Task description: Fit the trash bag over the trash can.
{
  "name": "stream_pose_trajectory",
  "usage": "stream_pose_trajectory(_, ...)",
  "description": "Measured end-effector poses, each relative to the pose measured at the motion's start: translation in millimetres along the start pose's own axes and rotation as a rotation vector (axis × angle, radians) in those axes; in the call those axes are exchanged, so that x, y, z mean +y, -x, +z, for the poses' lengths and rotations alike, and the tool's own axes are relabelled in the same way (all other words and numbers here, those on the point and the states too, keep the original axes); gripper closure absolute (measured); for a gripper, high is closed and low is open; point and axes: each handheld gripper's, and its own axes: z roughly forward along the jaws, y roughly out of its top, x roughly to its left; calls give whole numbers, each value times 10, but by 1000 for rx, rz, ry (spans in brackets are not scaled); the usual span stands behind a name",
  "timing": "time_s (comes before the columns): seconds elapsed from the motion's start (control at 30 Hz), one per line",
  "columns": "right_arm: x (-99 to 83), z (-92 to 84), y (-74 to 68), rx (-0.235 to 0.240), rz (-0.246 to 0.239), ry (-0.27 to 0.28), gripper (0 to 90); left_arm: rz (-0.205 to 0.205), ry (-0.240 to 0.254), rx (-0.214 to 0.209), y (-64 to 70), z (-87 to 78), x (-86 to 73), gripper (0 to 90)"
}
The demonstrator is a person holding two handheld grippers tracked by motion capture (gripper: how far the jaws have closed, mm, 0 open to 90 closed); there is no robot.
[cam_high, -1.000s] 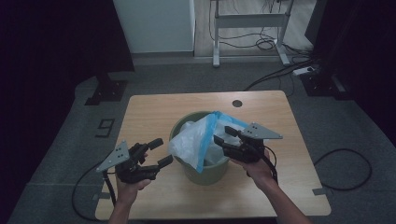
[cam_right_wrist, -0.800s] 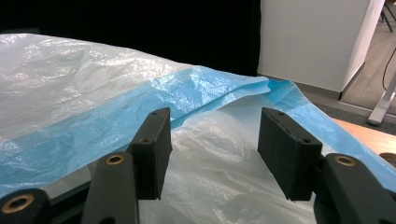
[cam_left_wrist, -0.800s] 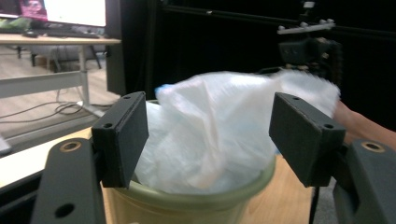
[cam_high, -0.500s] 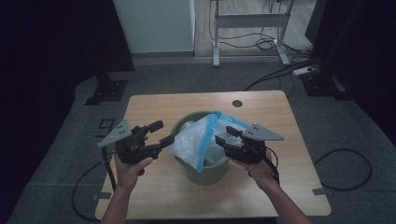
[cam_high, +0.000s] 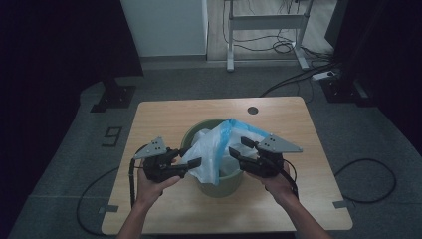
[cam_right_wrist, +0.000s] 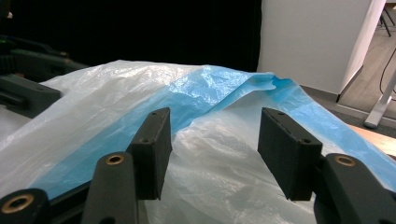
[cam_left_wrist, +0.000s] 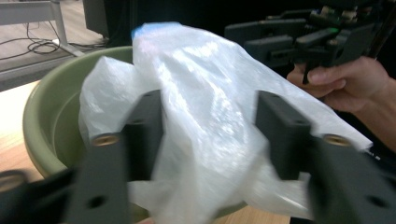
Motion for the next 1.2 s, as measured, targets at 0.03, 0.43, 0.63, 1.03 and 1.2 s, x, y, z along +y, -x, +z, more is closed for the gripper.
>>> stream_pose_trajectory(0.03, 0, 5, -5, 0, 0, 0, 435, 8, 8, 4, 3, 1, -10, 569)
stream_pose_trajectory(0.43, 29, -18, 19, 10, 9, 7, 441, 55, 197, -29, 0, -216, -218, 862)
stream_pose_trajectory(0.63, 128, -5, 11, 29, 28, 29, 455, 73, 193, -54, 0, -228, -331, 864)
stream_pose_trajectory(1.03, 264, 177, 61, 39, 127, 48, 468, 70, 203, -58, 4, -189, -431, 865)
stream_pose_trajectory(1.2, 307, 224, 57, 28, 129, 49, 468, 73, 208, -60, 11, -180, -430, 864)
